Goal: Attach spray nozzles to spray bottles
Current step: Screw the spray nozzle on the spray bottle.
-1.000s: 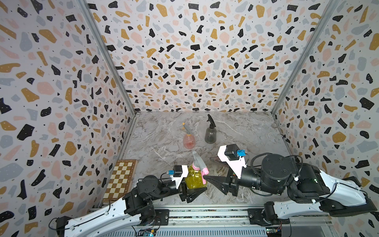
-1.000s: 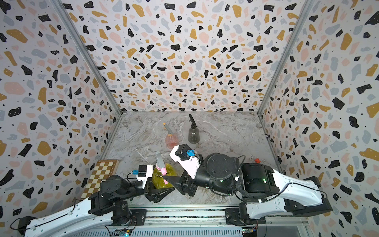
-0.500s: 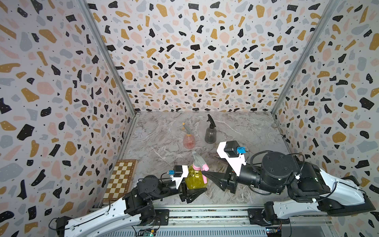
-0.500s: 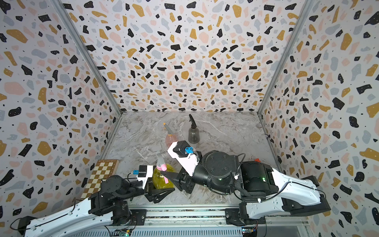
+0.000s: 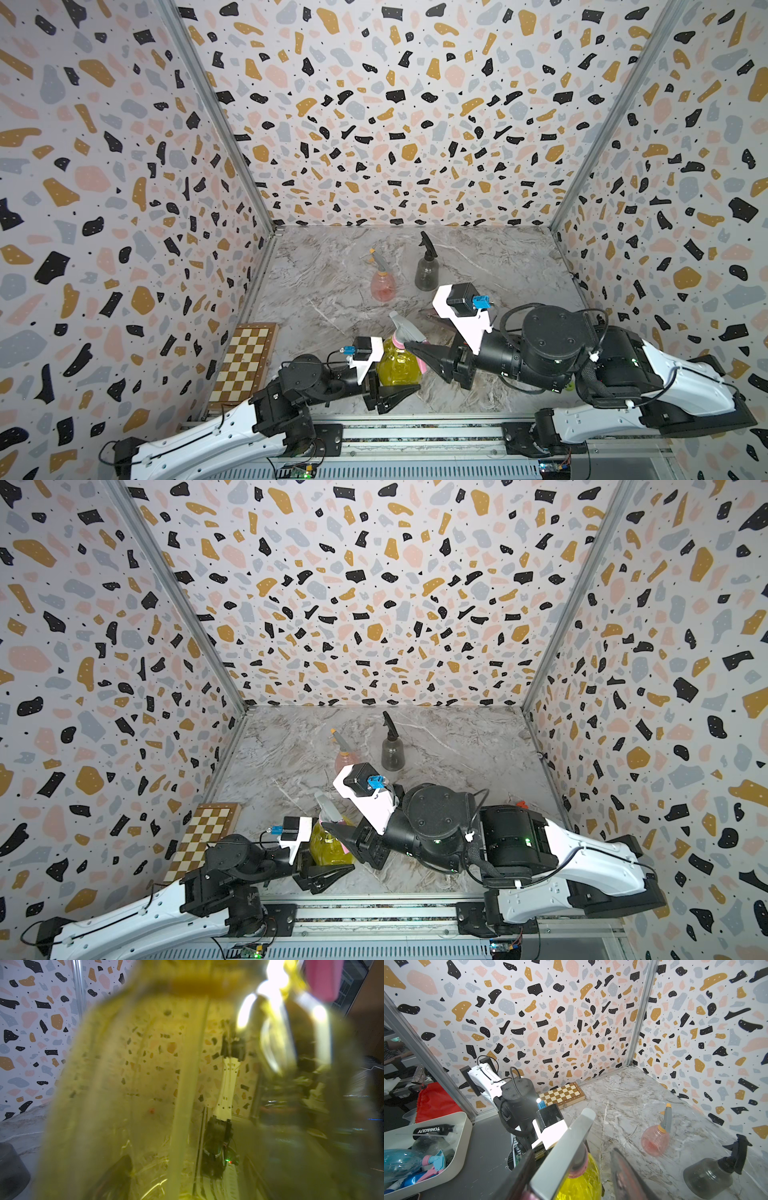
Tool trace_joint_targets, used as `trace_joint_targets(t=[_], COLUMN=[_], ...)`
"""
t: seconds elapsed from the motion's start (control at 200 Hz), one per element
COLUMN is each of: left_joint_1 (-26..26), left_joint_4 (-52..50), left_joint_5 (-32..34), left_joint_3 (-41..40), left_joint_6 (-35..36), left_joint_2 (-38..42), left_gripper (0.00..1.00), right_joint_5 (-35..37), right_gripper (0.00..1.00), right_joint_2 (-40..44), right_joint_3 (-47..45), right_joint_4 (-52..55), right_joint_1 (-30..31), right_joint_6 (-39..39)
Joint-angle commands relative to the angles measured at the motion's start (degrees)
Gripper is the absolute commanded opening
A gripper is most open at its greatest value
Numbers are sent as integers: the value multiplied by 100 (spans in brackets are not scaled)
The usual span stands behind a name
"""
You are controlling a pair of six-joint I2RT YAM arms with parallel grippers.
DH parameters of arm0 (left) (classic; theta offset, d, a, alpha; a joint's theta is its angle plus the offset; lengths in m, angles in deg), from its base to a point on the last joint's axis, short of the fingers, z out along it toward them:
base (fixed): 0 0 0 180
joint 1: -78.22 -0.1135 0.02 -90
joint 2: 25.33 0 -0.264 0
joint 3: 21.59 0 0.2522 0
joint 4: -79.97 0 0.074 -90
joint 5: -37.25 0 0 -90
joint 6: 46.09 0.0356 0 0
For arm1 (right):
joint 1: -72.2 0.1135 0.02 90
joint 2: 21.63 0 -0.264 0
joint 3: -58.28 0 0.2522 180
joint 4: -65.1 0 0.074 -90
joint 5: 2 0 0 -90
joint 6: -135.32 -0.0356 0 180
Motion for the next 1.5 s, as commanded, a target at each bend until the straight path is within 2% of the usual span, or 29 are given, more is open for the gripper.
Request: trace_joint_targets(t=[0.0, 0.06, 0.235, 0.631, 0.786, 1.046, 1.201, 1.497], left_joint_1=[11, 12, 11, 13, 11, 11, 11, 11], left_joint_4=[306, 289, 199, -23, -14, 98, 122, -100], left_joint_5=[-76, -76, -23, -130, -114, 315, 276, 206], left_joint_3=[143, 159, 210, 398, 394, 312, 289, 335], left_joint_6=[21, 27, 91, 209, 211, 230, 252, 247], left_joint_2=[-12, -22, 27, -62, -9, 157, 241, 166], left_gripper=[0, 0, 0, 0, 0, 0, 0, 0], right_joint_5=[198, 257, 240, 178, 204, 362, 465, 593], right_gripper=[41, 33, 22, 4, 3, 5, 11, 24], right_joint_2=[-83, -196, -381, -1097, -1116, -1000, -894, -898], right_joint_3=[395, 554, 797, 1565, 1542, 1052, 868, 1213], right_joint_4=[195, 337, 629, 1590, 1609, 1402, 1231, 1134], right_joint_1=[22, 22, 22, 23, 13, 19, 13, 16], right_joint_6=[-35, -45, -145, -297, -366, -856, -947, -722])
